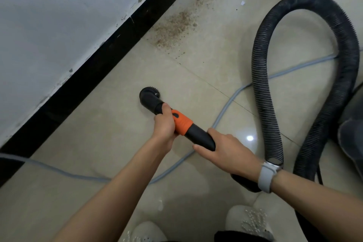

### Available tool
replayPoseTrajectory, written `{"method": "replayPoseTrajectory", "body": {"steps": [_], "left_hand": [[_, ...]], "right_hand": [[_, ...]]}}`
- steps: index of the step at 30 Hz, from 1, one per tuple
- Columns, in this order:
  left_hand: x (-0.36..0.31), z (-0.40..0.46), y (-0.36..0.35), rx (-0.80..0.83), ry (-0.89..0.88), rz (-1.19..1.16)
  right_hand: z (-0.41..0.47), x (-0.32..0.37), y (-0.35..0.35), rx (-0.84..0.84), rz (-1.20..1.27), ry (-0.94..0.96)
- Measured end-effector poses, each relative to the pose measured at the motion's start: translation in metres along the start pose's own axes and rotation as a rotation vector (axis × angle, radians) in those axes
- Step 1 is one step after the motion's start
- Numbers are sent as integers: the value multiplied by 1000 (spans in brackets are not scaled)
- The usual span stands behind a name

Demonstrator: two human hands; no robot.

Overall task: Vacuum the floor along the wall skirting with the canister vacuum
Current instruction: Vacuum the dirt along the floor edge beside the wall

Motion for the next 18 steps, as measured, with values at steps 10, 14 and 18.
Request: {"method": "replayPoseTrajectory", "body": {"steps": [10,14,18], "left_hand": [[-14,0,-117,237,-7,216],[-23,-4,-150,333,-21,339],[-32,-4,-162,342,-43,397]], "right_hand": [[-26,-63,45,-298,187,-267],[-27,-75,50,-386,304,-336],[-22,-73,53,-409,476,-326]]}}
Point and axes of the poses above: each hand's wrist, its own z-axis towards the middle knuckle, its own y-axis out of the back of the hand, x = y × z, the point moved 9 cm from there along z, towards the middle knuckle, and after that the axes turned 3 degrees about y, right-handed, at the moved point
